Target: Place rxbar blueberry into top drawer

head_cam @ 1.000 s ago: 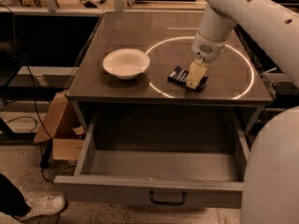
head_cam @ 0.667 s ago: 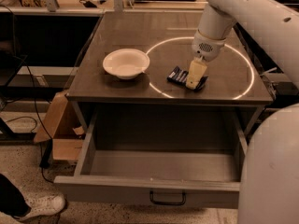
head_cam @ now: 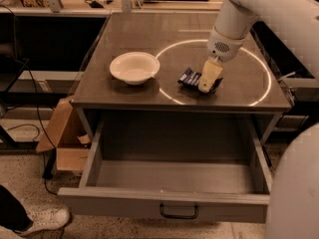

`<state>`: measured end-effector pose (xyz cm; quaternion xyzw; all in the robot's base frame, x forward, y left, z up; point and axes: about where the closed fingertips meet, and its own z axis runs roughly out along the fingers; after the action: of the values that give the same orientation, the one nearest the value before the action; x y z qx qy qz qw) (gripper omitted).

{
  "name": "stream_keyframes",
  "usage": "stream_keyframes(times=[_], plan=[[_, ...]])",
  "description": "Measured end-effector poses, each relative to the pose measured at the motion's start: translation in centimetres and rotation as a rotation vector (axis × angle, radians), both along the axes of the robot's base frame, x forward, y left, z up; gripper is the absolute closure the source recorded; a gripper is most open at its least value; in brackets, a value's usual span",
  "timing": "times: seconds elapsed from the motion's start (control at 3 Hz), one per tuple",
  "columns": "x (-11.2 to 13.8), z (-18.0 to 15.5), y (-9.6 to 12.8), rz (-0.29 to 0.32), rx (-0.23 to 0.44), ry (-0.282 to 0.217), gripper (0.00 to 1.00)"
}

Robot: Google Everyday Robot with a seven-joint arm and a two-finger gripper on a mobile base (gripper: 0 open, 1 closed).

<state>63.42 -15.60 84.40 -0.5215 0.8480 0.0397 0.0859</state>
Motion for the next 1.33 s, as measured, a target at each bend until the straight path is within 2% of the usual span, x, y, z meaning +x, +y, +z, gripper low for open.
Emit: stream_keyframes(times=[0.67, 1.0, 1.33], plan=[[-3.2, 3.7, -1.9, -0.033, 0.026, -0.052, 1.0], [-7.7, 4.4, -2.8, -0.037, 0.057, -0.037, 1.0], [-11.7, 3.2, -3.0, 0.027, 0.155, -0.039, 1.0]])
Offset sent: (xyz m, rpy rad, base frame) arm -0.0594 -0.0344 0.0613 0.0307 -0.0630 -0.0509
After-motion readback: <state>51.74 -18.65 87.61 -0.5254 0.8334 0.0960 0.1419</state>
